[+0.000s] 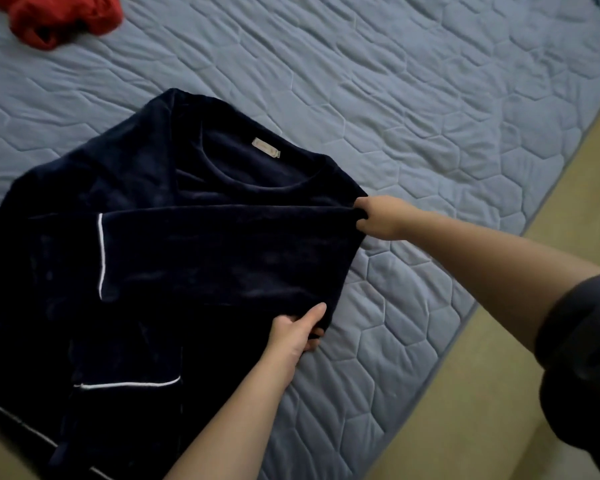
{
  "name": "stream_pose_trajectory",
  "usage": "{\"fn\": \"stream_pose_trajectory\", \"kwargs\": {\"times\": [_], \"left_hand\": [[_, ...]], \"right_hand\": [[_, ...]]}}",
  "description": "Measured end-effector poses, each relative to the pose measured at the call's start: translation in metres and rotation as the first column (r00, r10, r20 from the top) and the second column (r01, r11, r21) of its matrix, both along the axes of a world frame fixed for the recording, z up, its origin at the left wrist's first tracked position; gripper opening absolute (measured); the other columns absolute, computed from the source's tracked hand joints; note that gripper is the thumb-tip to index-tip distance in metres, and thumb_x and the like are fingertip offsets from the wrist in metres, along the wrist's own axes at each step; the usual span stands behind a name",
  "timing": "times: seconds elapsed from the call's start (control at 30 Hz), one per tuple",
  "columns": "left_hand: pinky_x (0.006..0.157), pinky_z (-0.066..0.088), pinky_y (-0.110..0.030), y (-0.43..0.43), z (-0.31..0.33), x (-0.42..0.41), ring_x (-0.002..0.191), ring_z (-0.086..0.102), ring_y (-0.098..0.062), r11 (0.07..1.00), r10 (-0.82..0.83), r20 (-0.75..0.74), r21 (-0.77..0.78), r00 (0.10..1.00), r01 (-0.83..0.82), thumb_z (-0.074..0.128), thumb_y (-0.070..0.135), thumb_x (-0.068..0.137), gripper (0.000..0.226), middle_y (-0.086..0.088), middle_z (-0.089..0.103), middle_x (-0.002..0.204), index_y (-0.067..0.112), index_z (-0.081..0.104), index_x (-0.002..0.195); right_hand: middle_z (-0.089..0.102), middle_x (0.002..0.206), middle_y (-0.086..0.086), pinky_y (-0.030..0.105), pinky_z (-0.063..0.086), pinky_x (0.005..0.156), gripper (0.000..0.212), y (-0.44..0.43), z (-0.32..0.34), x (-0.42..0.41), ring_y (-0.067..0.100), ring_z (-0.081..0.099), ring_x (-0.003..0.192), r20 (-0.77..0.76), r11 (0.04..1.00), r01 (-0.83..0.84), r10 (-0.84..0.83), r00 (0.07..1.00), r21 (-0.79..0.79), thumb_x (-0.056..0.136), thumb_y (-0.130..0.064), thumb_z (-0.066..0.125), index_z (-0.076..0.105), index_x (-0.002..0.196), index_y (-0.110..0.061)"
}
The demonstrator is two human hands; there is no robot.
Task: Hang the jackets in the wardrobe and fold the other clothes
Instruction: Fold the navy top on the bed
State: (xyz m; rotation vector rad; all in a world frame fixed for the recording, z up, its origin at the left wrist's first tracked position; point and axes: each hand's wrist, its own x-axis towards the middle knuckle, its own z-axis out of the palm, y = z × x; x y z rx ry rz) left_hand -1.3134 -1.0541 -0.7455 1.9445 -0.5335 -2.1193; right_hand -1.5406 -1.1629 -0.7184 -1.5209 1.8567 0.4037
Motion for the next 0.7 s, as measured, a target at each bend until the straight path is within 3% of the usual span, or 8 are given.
{"fn": "stream_pose_trajectory", "kwargs": {"times": [0.1,0.2,0.3,0.4,0.5,0.6,0.7], "left_hand": [[0.052,0.052,-0.022,0.009,-0.001,-0.012,0.052,0.061,-0.007,1.000,0.003,0.073,-0.025,0.997,-0.001,0.077,0.025,0.078,0.020,0.004,0.066,0.058,0.007,0.068,0.078],[0.050,0.051,-0.020,0.016,-0.001,-0.021,0.046,0.058,-0.006,1.000,-0.002,0.065,-0.026,0.998,0.004,0.076,0.023,0.078,0.020,0.005,0.063,0.050,0.005,0.067,0.078],[0.057,0.057,-0.025,0.015,-0.001,-0.024,0.052,0.063,-0.010,1.000,-0.007,0.055,0.020,0.998,0.006,0.073,0.020,0.082,0.019,-0.003,0.068,0.062,0.003,0.065,0.084],[0.063,0.058,-0.029,0.006,0.004,-0.013,0.072,0.070,-0.017,0.995,-0.018,-0.014,0.096,1.000,0.019,0.064,0.019,0.089,0.015,-0.008,0.071,0.088,0.006,0.062,0.096],[0.066,0.055,-0.029,-0.004,0.014,0.012,0.085,0.068,-0.019,0.981,-0.145,-0.041,0.125,0.989,0.149,0.058,0.022,0.093,0.013,-0.006,0.069,0.099,0.011,0.060,0.100],[0.069,0.051,-0.024,-0.017,0.026,0.044,0.083,0.065,-0.011,0.903,-0.428,0.069,0.063,0.901,0.424,0.050,0.022,0.097,0.013,-0.001,0.069,0.099,0.017,0.062,0.098],[0.061,0.047,-0.019,-0.039,0.041,0.074,0.075,0.061,-0.010,0.865,-0.491,0.206,0.003,0.846,0.502,0.048,0.018,0.097,0.016,0.000,0.069,0.092,0.015,0.064,0.095]], "right_hand": [[0.062,0.108,0.008,0.038,0.048,0.083,0.031,0.002,0.001,-0.014,0.029,0.056,0.097,0.010,1.000,-0.010,0.010,1.000,0.019,0.093,-0.031,0.047,0.055,0.120,-0.019],[0.061,0.113,0.006,0.034,0.041,0.074,0.028,0.004,-0.003,-0.025,0.029,0.055,0.104,-0.090,0.999,0.016,-0.019,0.996,-0.044,0.096,-0.034,0.045,0.056,0.119,-0.023],[0.060,0.114,0.007,0.032,0.037,0.069,0.027,0.012,-0.014,-0.016,0.031,0.056,0.104,-0.164,0.995,0.057,-0.069,0.984,-0.080,0.097,-0.031,0.043,0.054,0.119,-0.020],[0.052,0.115,0.010,0.034,0.036,0.065,0.024,0.025,-0.023,0.004,0.034,0.056,0.097,-0.144,0.976,0.116,-0.144,0.979,-0.186,0.096,-0.022,0.039,0.048,0.116,-0.012],[0.048,0.119,0.011,0.035,0.035,0.065,0.032,0.033,-0.015,0.015,0.034,0.051,0.100,-0.160,0.940,0.132,-0.189,0.969,-0.315,0.091,-0.020,0.043,0.046,0.121,-0.012],[0.047,0.127,0.009,0.039,0.038,0.079,0.040,0.030,-0.005,0.019,0.031,0.046,0.110,-0.211,0.922,0.028,-0.117,0.971,-0.385,0.087,-0.020,0.047,0.047,0.127,-0.014],[0.041,0.138,0.007,0.040,0.037,0.088,0.047,0.028,0.006,0.027,0.030,0.042,0.120,-0.217,0.942,0.006,-0.084,0.973,-0.335,0.087,-0.021,0.047,0.043,0.133,-0.017]]}}
